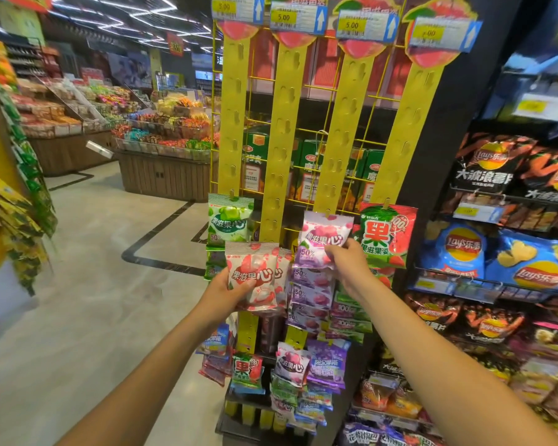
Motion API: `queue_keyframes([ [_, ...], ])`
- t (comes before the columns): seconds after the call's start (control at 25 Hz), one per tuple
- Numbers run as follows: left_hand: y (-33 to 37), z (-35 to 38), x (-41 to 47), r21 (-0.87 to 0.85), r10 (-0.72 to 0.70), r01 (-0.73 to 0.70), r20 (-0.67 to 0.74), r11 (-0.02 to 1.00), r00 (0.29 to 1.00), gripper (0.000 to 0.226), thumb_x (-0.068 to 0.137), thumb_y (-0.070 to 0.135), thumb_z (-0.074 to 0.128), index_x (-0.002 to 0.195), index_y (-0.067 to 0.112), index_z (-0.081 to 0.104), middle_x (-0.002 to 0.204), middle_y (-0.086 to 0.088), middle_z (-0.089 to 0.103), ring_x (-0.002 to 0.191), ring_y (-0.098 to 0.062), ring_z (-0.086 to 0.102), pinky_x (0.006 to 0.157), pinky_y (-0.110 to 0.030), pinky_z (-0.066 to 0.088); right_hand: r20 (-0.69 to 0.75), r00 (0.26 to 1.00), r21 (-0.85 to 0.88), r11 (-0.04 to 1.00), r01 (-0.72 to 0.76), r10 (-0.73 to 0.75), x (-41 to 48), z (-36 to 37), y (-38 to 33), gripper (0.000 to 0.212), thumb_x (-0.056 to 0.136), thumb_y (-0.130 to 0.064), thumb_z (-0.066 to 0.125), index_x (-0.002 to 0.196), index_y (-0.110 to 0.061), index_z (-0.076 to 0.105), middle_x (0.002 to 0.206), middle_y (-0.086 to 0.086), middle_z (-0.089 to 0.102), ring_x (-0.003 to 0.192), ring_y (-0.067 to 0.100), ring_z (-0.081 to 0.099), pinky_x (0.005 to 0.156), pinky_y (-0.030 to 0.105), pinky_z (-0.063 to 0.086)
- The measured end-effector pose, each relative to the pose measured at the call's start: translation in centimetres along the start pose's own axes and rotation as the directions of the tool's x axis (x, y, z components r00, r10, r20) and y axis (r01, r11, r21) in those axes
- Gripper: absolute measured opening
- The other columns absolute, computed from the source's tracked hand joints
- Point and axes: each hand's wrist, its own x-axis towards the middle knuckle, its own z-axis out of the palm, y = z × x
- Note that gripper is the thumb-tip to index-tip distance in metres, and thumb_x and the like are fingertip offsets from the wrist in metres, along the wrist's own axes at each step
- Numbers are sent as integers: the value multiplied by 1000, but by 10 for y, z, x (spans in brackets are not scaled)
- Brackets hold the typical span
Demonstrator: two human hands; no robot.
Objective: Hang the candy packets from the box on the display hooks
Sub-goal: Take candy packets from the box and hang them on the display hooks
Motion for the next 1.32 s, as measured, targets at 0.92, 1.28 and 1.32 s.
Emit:
queue_keyframes([
  [0.92,-42,7,11,85,-90,86,46,993,995,32,101,29,68,131,31,58,116,2,78,104,-22,77,90,-49,63,152,978,-64,989,-136,144,-41,7,89,29,99,-22,69,126,-13,62,118,8,69,101,18,72,81,31,63],
  [1.28,-14,21,37,-68,-122,115,-118,991,985,25,101,15,58,126,16,58,119,-10,71,98,-25,71,70,-35,55,288,957,-45,998,40,-25,-52,47,57,27,100,-14,64,127,-17,58,128,5,62,102,16,68,89,43,62],
  [1.32,-8,20,41,-76,-105,95,-144,993,984,28,100,11,56,128,16,55,119,-9,70,98,-25,70,71,-35,55,279,960,-5,999,42,-39,-50,49,51,28,100,-11,63,127,-15,57,128,6,62,101,17,68,89,43,62],
])
